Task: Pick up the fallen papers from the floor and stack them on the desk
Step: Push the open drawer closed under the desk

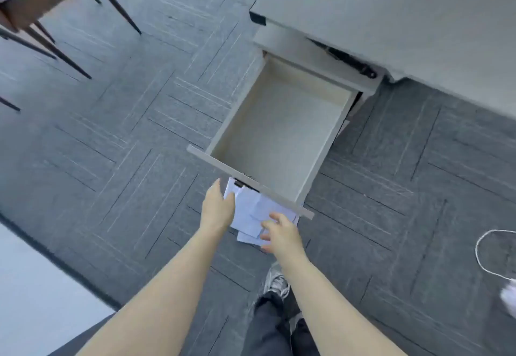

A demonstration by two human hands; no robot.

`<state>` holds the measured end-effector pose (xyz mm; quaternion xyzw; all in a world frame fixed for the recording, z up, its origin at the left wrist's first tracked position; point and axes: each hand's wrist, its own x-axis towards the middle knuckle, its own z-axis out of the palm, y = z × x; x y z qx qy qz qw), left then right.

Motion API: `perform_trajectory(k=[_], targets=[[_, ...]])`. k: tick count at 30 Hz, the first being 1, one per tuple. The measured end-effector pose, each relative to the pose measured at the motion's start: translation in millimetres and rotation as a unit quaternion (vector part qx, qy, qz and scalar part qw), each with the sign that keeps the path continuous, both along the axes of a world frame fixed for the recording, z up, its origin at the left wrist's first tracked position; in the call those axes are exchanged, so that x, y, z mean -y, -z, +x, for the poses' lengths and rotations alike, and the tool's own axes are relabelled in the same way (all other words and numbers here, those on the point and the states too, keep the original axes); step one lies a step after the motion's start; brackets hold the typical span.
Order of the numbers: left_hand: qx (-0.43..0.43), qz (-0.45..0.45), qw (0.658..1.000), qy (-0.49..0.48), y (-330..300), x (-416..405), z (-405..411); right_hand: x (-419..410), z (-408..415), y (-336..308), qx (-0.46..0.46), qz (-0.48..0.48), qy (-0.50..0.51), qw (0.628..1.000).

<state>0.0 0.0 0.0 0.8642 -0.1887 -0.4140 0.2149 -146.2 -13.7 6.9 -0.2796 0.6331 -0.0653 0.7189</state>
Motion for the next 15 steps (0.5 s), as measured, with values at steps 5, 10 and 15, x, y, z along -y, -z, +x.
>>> perform_trajectory(k=[5,10,15], targets=[[-0.011,-0.001,1.0,-0.026,34.7,21.3,-1.0,12.8,7.0,22.1,0.061,0.086,0.186,0.977],[0.021,-0.014,0.998,-0.056,39.0,52.8,-11.1,45.1,1.2,23.7,0.066,0.076,0.221,0.97],[0.056,-0.037,0.995,-0.079,48.6,111.9,-21.1,102.3,-9.3,30.4,0.079,0.055,0.21,0.973]])
